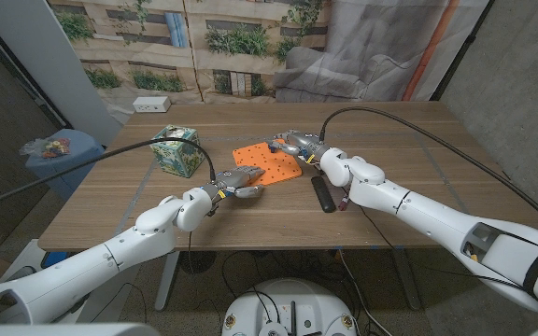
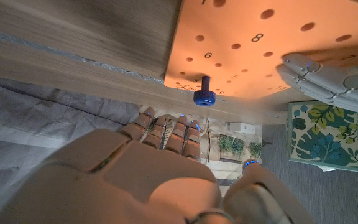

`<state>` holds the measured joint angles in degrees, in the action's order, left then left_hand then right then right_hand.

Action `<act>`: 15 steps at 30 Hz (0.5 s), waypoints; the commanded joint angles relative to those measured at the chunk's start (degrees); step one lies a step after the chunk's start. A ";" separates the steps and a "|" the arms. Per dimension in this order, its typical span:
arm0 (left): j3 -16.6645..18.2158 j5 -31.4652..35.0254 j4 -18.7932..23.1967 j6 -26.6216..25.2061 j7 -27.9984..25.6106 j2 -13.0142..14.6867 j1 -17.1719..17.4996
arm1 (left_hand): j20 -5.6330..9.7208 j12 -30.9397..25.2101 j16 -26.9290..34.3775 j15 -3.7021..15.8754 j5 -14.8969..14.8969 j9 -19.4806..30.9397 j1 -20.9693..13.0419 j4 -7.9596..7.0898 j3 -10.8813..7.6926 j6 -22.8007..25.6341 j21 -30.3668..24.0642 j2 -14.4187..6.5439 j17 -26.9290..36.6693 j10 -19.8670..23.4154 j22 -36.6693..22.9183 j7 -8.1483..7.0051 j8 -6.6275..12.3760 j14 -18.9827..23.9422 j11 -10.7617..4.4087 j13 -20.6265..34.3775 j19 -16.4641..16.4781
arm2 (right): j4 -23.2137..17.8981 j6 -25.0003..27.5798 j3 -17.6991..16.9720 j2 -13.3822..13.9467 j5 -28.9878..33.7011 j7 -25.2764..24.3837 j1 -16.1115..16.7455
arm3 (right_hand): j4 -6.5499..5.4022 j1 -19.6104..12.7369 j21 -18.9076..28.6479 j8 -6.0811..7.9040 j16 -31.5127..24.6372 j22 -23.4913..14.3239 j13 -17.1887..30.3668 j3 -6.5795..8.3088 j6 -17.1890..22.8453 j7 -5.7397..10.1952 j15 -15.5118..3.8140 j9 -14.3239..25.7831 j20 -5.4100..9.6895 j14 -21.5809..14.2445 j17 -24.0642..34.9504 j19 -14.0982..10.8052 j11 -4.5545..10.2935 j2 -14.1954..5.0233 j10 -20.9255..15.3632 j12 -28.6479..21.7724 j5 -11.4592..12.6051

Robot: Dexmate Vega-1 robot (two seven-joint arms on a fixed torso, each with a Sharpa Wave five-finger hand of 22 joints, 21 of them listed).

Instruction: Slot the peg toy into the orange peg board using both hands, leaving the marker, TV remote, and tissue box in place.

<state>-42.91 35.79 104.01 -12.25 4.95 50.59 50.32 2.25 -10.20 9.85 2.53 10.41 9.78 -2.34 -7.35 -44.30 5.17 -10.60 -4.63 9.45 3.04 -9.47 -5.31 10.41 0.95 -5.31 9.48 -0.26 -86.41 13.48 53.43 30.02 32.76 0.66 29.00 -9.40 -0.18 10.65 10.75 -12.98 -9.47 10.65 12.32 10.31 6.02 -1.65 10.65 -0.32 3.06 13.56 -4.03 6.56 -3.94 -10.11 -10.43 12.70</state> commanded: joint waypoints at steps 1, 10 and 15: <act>0.40 0.63 1.20 0.23 0.33 0.50 -0.01 | 8.68 -0.20 0.21 2.97 -0.22 0.36 0.11 0.08 -0.35 1.58 -0.43 -5.02 0.21 1.93 -0.33 1.23 0.46 2.03 0.78 0.30 0.55 | -1.53 -1.61 -2.93 0.31 -4.35 -2.66 1.28 | 0.51 -0.75 0.24 0.11 0.02 -0.10 0.18 0.27 0.01 -0.08 -0.22 0.01 0.08 -0.08 0.03 -0.68 0.02 -3.07 0.07 0.00 0.44; 1.64 0.52 2.52 0.07 -0.57 1.05 0.58 | 8.42 -0.16 0.24 2.86 -0.23 0.36 0.15 0.06 -0.35 1.89 -0.51 -4.97 0.22 1.81 -0.33 1.22 0.56 2.05 0.88 0.30 0.78 | -1.11 -2.58 -4.67 0.36 -6.67 -5.11 1.65 | 0.85 -1.21 0.74 0.23 -0.06 -0.15 0.17 0.66 0.02 -0.19 -0.44 0.00 -0.35 -0.58 -0.17 -2.29 -0.48 -3.19 0.05 -0.19 0.53; 2.26 0.43 2.97 0.11 -1.33 1.16 0.91 | 8.34 -0.17 0.25 2.86 -0.24 0.37 0.16 0.07 -0.34 2.06 -0.57 -4.92 0.22 1.80 -0.33 1.20 0.61 2.11 0.99 0.31 0.98 | -0.84 -3.23 -5.39 0.56 -7.99 -5.57 1.63 | 1.20 -1.65 1.31 0.36 -0.35 -0.22 0.16 1.17 0.18 -0.56 -1.74 -0.02 1.04 -1.71 -0.41 -4.49 -0.67 -3.34 0.20 -0.28 0.60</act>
<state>-41.99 36.16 105.63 -12.17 5.14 51.31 50.85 1.71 -10.33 9.86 2.14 10.41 10.26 -2.34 -7.35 -44.30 6.88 -11.21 -4.63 9.67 5.01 -9.60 -4.18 10.70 3.01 -4.52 9.58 0.83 -87.54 11.68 50.01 30.28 27.87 -3.08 30.26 -8.60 -0.96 11.42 10.75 -12.98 -9.47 10.66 13.12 10.31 6.02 -1.87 10.66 0.03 2.43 13.18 -7.05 6.25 -4.25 -9.81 -10.43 12.94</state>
